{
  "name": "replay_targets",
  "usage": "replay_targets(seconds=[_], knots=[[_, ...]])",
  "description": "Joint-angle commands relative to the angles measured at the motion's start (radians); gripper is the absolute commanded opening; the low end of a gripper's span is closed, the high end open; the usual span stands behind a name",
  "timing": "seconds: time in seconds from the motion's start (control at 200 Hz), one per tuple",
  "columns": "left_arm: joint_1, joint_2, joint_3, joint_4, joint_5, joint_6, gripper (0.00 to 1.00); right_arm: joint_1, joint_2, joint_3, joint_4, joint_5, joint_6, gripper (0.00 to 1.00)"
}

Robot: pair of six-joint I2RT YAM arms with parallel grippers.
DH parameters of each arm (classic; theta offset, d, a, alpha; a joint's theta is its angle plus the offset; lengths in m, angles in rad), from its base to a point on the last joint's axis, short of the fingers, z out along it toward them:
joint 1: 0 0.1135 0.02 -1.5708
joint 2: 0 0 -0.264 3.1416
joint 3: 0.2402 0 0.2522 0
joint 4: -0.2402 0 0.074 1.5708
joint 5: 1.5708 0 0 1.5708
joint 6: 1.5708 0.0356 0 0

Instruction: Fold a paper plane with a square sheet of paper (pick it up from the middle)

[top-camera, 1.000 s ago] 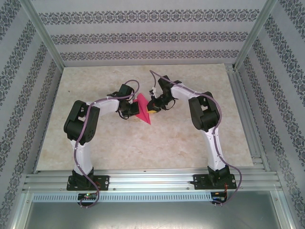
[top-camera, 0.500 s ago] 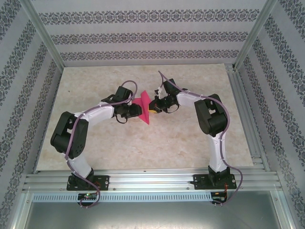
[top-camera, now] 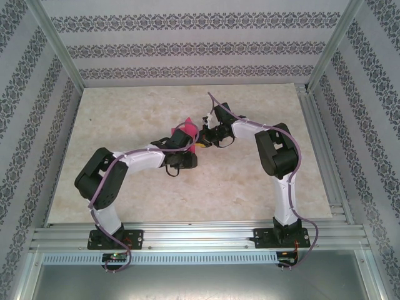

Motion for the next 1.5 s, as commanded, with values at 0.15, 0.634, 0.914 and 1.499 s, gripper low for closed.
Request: replay_targets(seconds=[0.15,0.634,0.914,1.499], knots=[[-0.016,0.036,0.037,0.094,-0.073,-0.035,0.37,0.006,0.010,0.023,0.012,0.000,-0.002,0.05],[-0.016,0.063,0.052,0.147,-0.087,-0.042,0.25,0.007,0.005,0.015,0.007,0.008,-0.008,0.05],[-0.017,0.090,0.075,0.124,-0.114,-0.029,0.23,0.009,0.013,0.023,0.013,0.005,-0.002,0.05],[-0.028,0.108,0.075,0.112,-0.098,-0.037,0.22,0.010,0.019,0.030,0.012,0.011,0.004,0.05]])
